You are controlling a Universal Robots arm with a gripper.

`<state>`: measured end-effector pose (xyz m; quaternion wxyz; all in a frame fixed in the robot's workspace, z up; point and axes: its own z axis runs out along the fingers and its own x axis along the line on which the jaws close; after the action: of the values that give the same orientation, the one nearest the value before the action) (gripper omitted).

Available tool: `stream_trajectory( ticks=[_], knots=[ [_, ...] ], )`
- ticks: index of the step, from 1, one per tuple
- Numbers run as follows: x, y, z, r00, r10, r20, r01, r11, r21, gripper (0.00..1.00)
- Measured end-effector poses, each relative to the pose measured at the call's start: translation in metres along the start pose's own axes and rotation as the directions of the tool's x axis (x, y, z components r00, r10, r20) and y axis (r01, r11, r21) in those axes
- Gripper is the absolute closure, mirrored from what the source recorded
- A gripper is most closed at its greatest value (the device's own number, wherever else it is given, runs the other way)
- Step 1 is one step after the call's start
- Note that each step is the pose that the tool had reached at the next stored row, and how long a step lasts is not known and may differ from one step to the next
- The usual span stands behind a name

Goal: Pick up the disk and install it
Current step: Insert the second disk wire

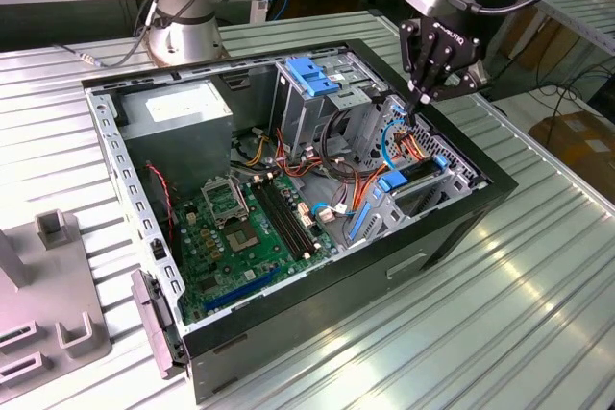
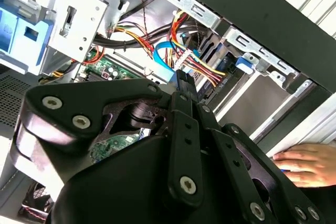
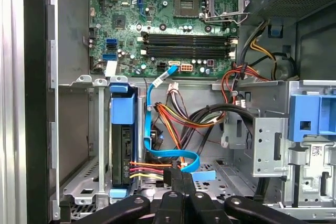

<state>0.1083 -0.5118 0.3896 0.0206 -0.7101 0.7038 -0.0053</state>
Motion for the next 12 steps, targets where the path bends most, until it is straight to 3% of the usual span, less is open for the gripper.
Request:
stream_trajectory(
  ticks=[5,6,7,8,10,12],
  knots=[
    [-0.0003,0.0001,0.0000,1.0000,0.000,-0.0012,0.000,1.0000,0.0000,0.89],
    [-0.0003,0.0001,0.0000,1.0000,0.000,-0.0012,0.000,1.0000,0.0000,0.77],
    [-0.0004,0.0001,-0.0001,1.0000,0.000,-0.0012,0.000,1.0000,0.0000,0.77],
    [-0.0006,0.0001,-0.0001,1.0000,0.000,-0.0012,0.000,1.0000,0.0000,0.70],
    [-0.0008,0.0000,0.0000,1.0000,0.000,-0.0016,0.000,1.0000,0.0000,0.70],
    [-0.0023,0.0000,0.0000,1.0000,0.000,-0.0056,0.000,1.0000,-0.0001,0.70]
  ],
)
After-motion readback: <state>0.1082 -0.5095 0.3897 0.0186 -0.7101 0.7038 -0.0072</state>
